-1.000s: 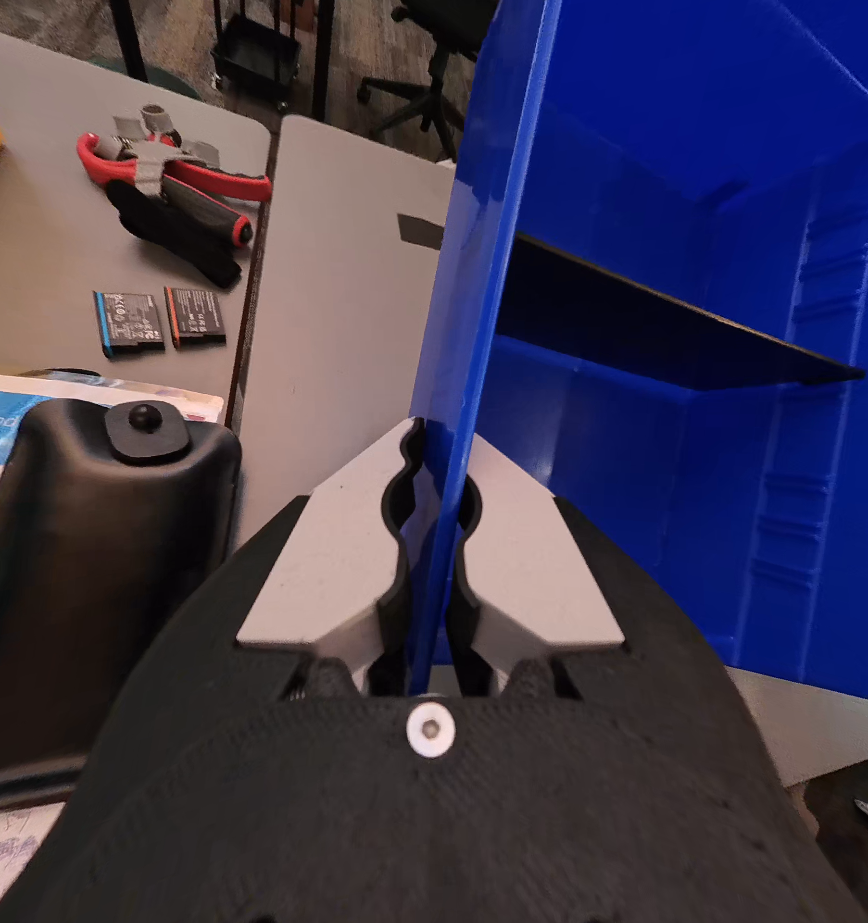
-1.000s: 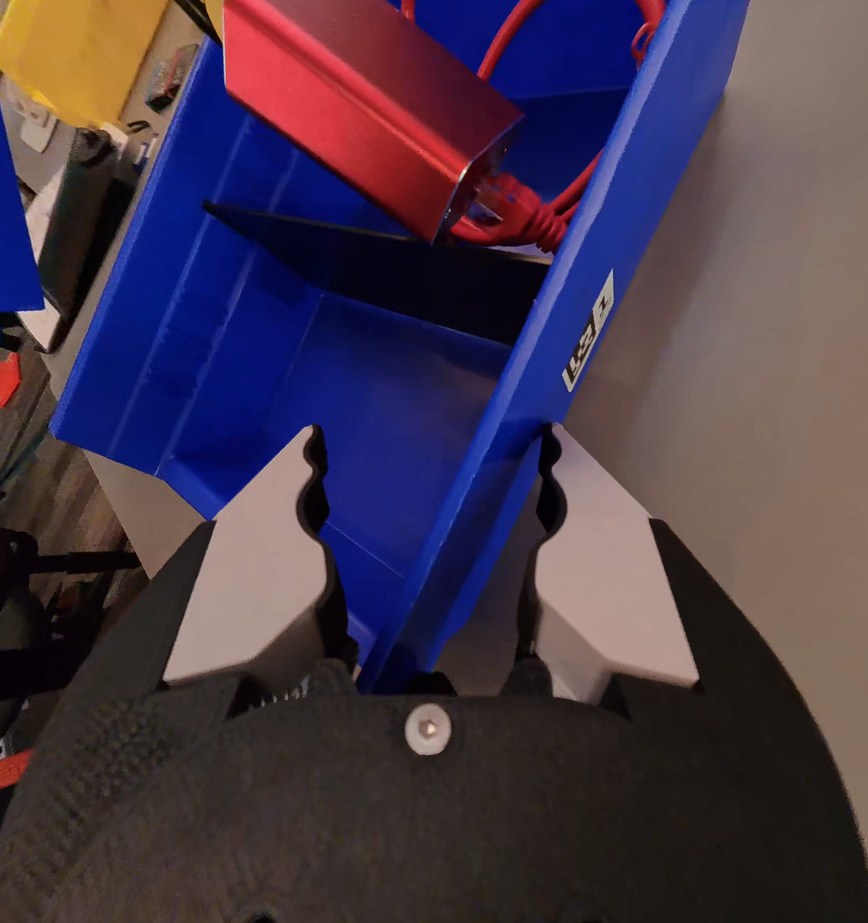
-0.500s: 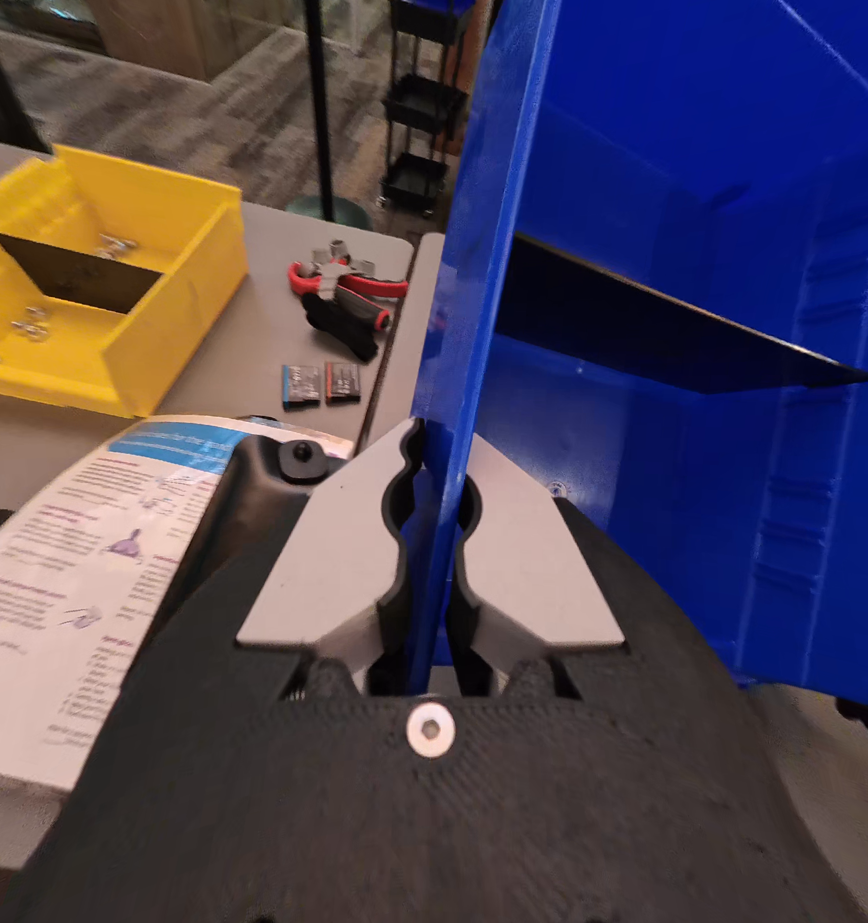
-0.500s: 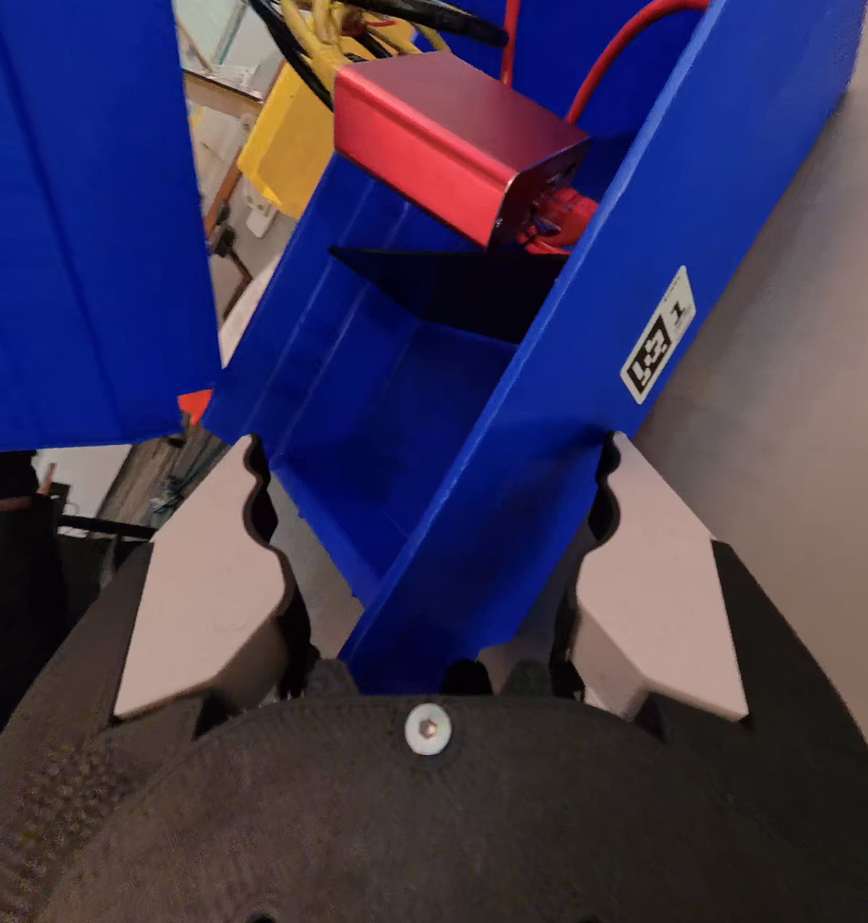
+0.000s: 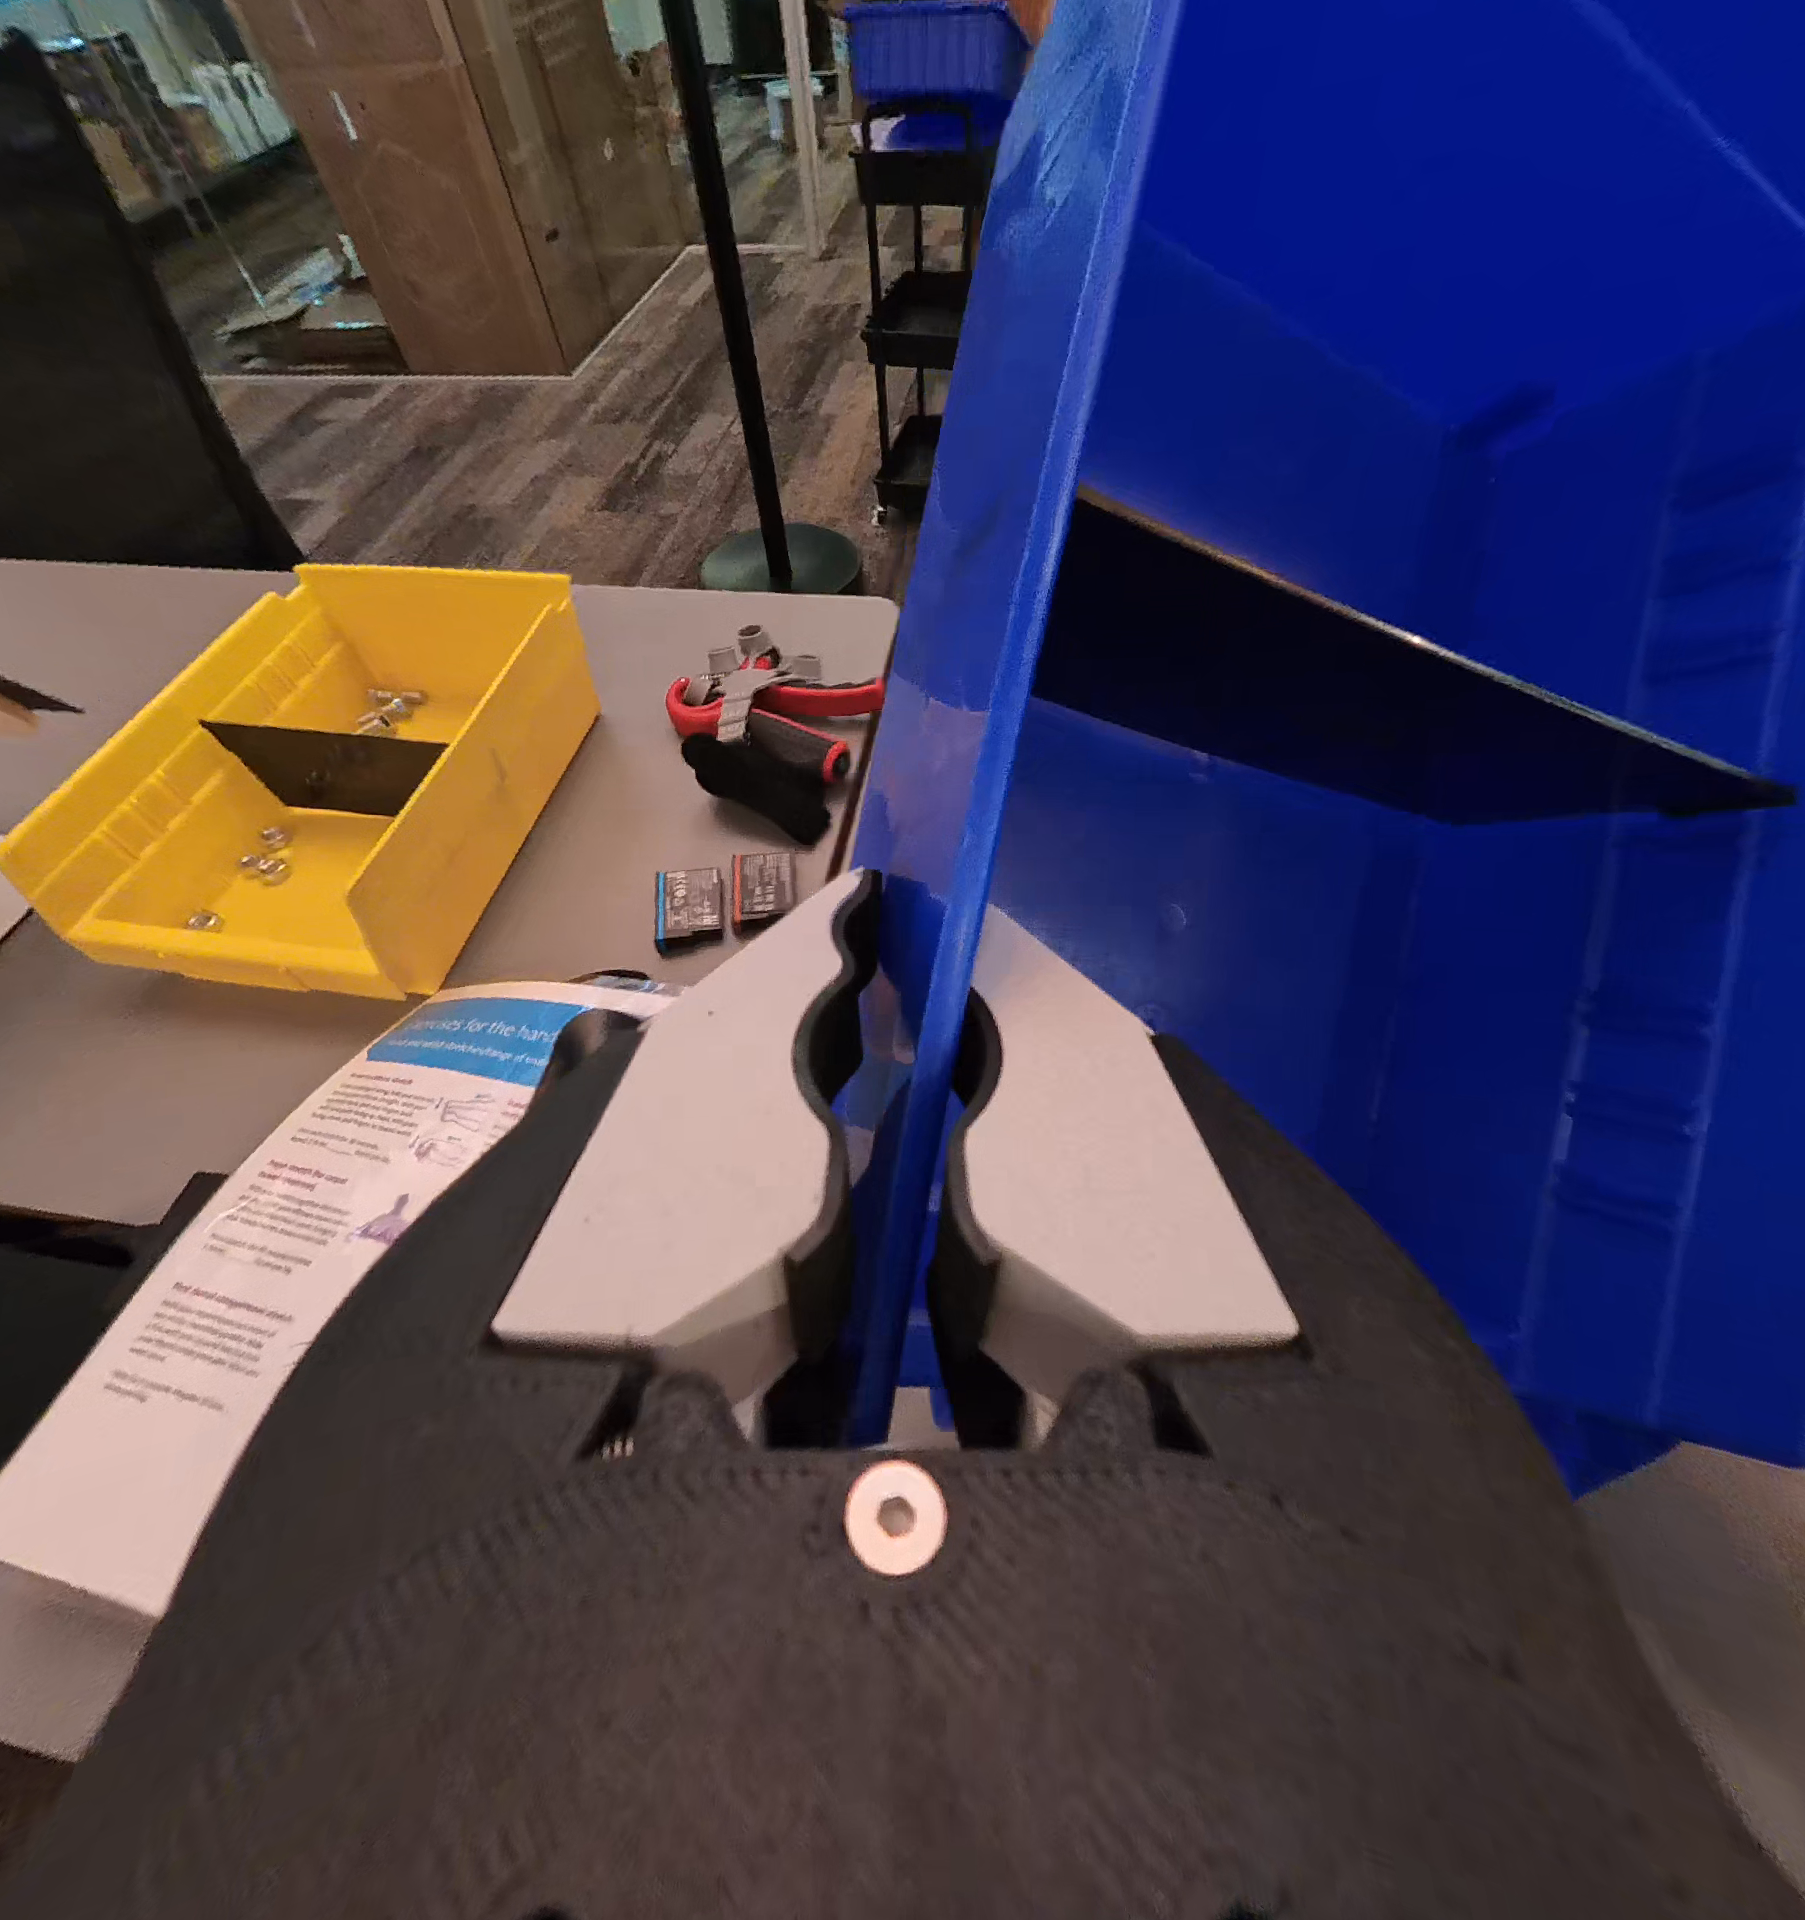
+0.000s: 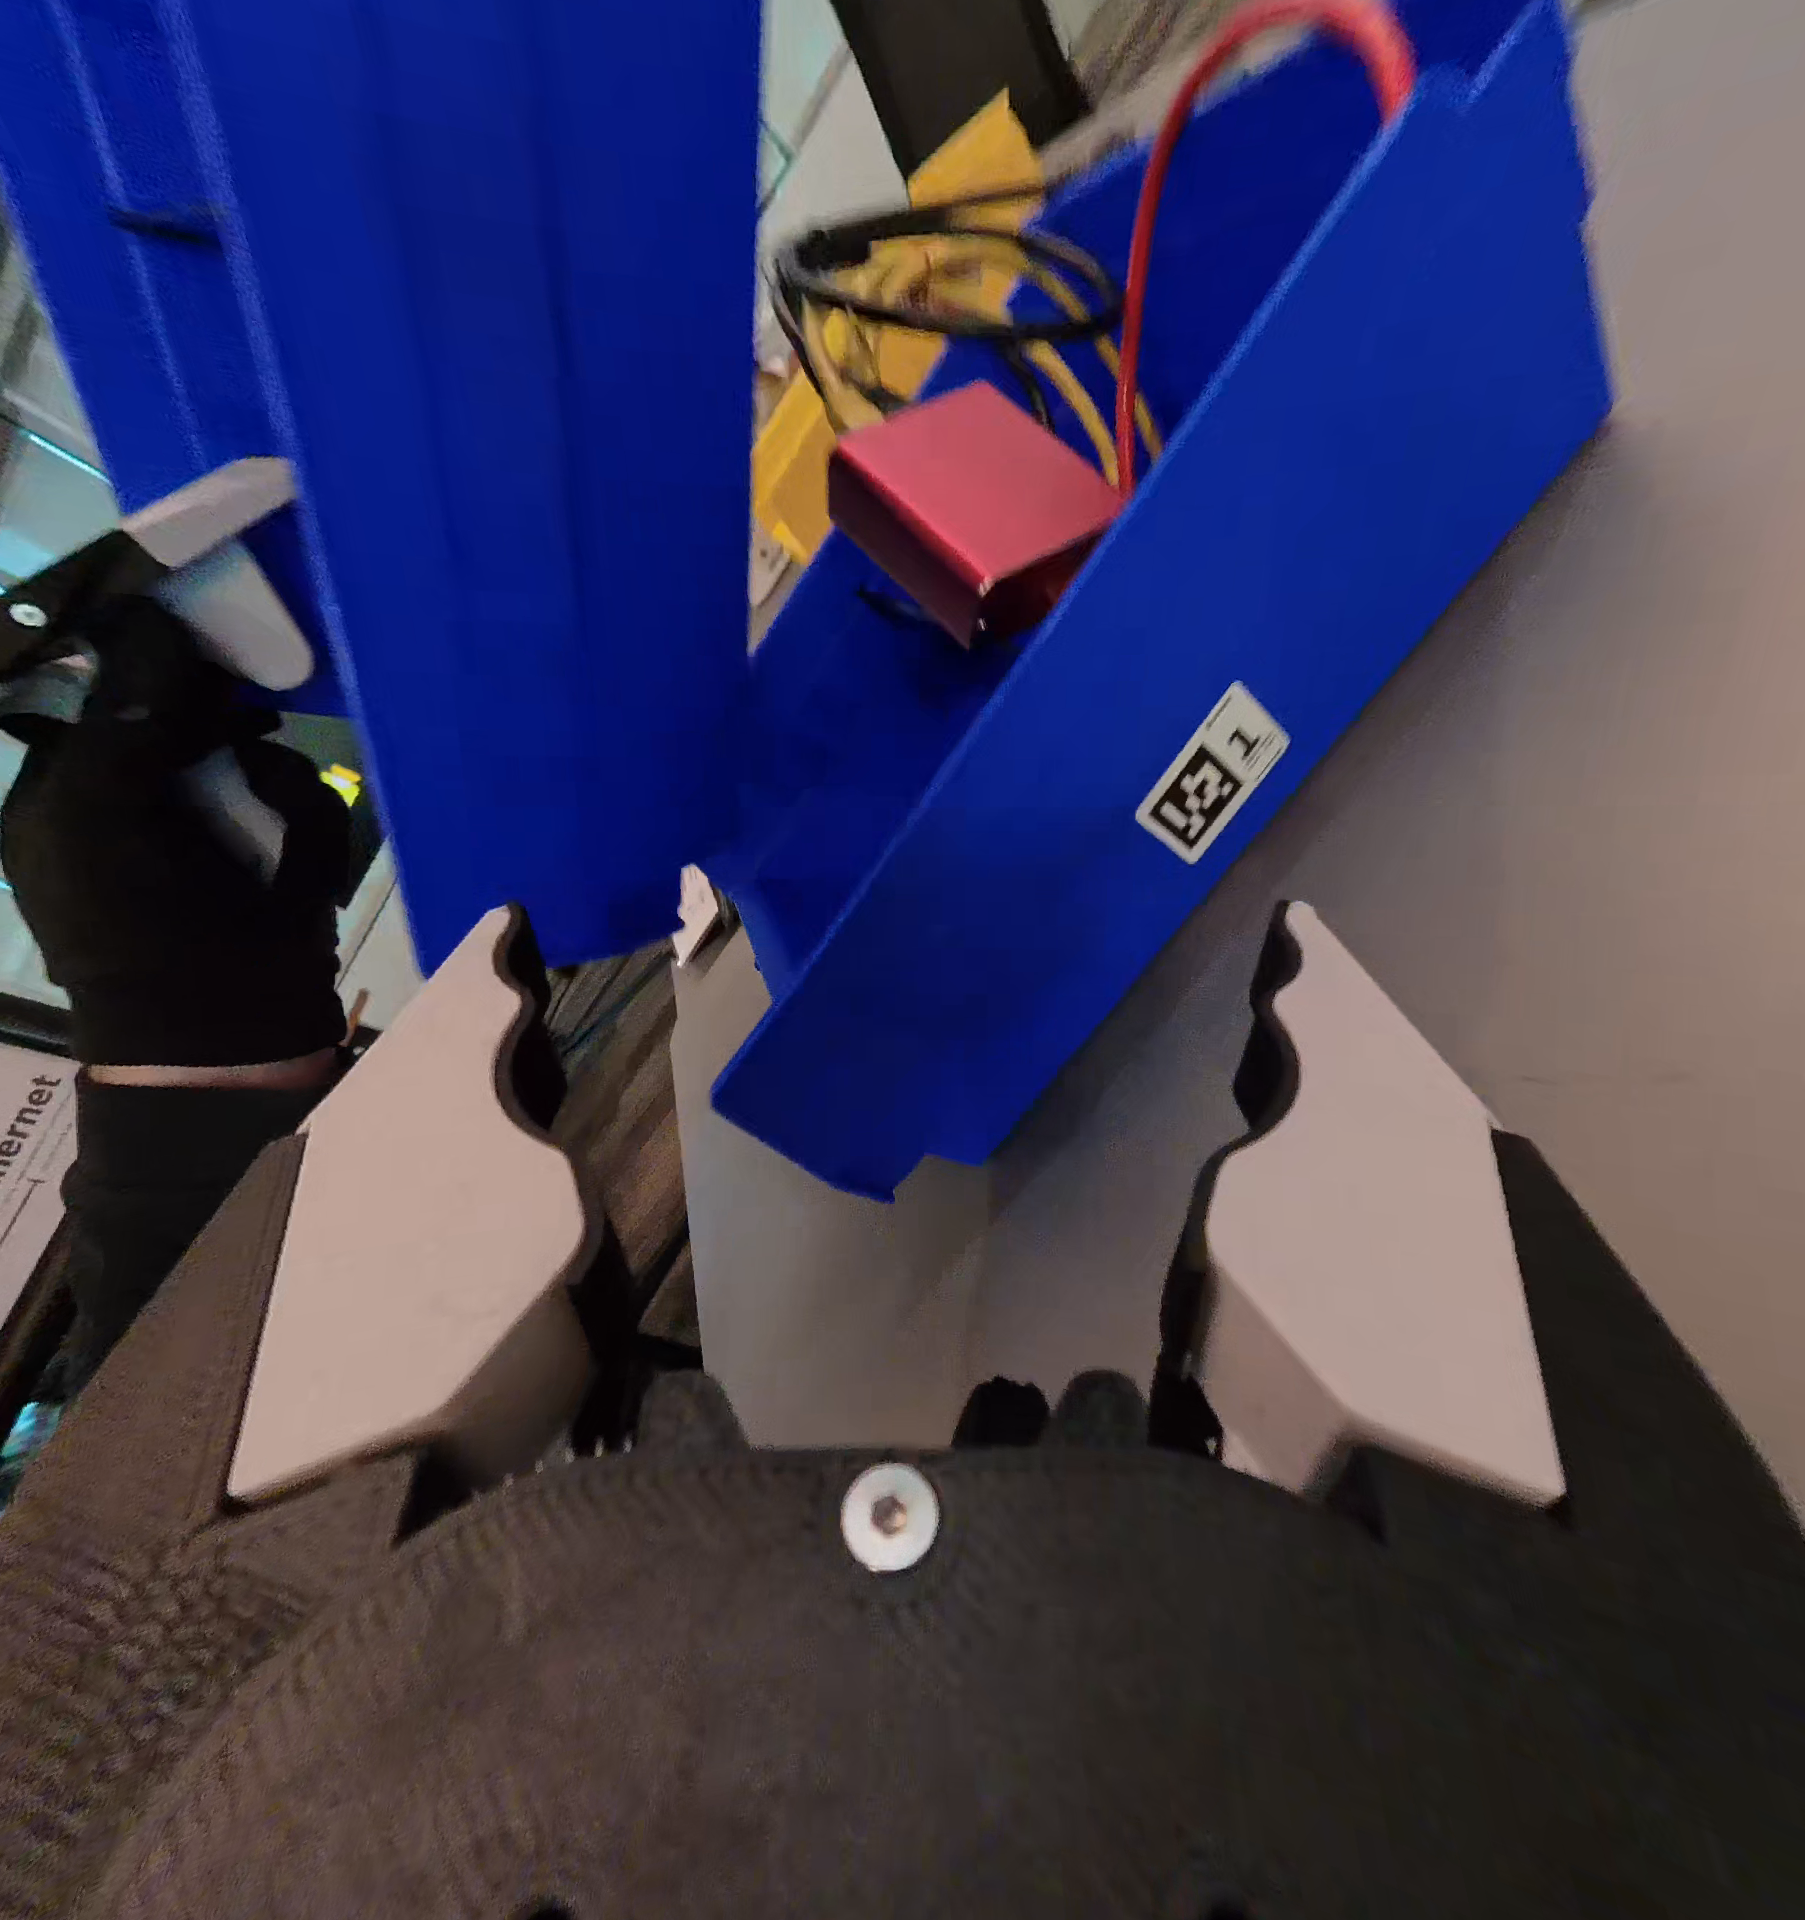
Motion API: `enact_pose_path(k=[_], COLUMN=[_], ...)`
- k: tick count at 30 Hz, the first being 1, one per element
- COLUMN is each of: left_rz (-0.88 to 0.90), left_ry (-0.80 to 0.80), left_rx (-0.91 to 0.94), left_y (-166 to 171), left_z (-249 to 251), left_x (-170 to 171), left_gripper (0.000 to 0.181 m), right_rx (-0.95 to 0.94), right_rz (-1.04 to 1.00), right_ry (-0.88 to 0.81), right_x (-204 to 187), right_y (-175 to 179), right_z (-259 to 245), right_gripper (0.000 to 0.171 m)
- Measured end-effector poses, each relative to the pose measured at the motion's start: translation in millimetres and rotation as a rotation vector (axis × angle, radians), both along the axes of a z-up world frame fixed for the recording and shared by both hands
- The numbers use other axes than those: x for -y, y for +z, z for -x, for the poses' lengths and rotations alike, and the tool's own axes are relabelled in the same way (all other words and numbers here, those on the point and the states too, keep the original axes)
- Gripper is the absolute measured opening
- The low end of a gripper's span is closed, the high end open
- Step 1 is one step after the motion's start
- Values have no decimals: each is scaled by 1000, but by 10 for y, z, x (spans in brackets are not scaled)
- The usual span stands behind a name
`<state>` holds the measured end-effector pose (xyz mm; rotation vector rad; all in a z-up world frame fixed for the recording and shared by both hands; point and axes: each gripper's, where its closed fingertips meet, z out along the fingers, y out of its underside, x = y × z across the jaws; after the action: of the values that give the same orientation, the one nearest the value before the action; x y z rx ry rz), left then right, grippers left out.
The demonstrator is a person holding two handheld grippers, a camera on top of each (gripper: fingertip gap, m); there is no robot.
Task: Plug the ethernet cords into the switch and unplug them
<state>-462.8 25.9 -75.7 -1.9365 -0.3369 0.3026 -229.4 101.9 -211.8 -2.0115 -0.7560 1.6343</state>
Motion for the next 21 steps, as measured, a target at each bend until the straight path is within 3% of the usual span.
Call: enact_pose_path(k=[6,10,13,18,21], left_rz=[14,57,93,121,158], left_ry=[-144,-294,-367,-524,-646], left_rx=[-22,-18,-15,65,60], left_y=[60,-49,-234,-433,-627], left_z=[-664,-1434,-1991,-2818,-3501], left_x=[-326,-618,-818,-1131,-1309], left_gripper=[5,5,6,9,12], right_rx=[-220,-293,-214,-67,24], right_rz=[-124,-173,-202,-266,-277], right_ry=[-48,-99,-210,-329,-440], right_x=[68,124,40,-76,-243], right_y=[876,1206,1095,847,705], right_z=[-503,-870,-1215,-1959,-2484], right_gripper=[130,132,149,141,155])
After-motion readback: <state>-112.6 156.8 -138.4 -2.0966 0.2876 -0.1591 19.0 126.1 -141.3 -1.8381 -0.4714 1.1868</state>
